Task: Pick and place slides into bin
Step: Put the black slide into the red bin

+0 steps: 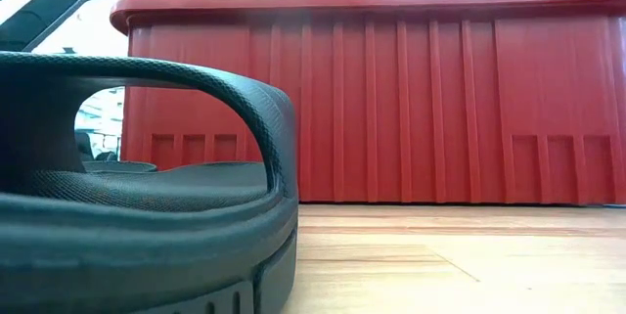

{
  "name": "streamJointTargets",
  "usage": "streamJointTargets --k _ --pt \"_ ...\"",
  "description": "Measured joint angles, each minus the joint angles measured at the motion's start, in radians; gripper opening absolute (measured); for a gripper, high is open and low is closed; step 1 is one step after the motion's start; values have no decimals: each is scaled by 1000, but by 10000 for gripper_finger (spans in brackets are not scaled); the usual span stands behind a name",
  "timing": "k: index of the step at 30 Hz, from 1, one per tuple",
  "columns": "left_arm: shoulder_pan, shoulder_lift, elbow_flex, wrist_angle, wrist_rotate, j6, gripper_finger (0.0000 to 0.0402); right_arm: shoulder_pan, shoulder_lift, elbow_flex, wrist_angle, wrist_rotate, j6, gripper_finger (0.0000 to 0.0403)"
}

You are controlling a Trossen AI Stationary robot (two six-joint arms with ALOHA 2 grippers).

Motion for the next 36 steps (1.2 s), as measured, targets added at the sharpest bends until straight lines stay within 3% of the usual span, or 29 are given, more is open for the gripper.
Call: streamJointTargets --k 6,13,19,36 --pt "-24 35 2 24 2 -41 0 0 0 0 -2 43 21 0" --pt "-70 36 30 76 -105 -65 0 0 0 0 -2 43 21 0" --pt "-80 40 60 114 -121 -62 0 0 0 0 -1 43 21 0" --pt "-31 108 63 117 56 -201 0 0 0 0 0 43 73 0"
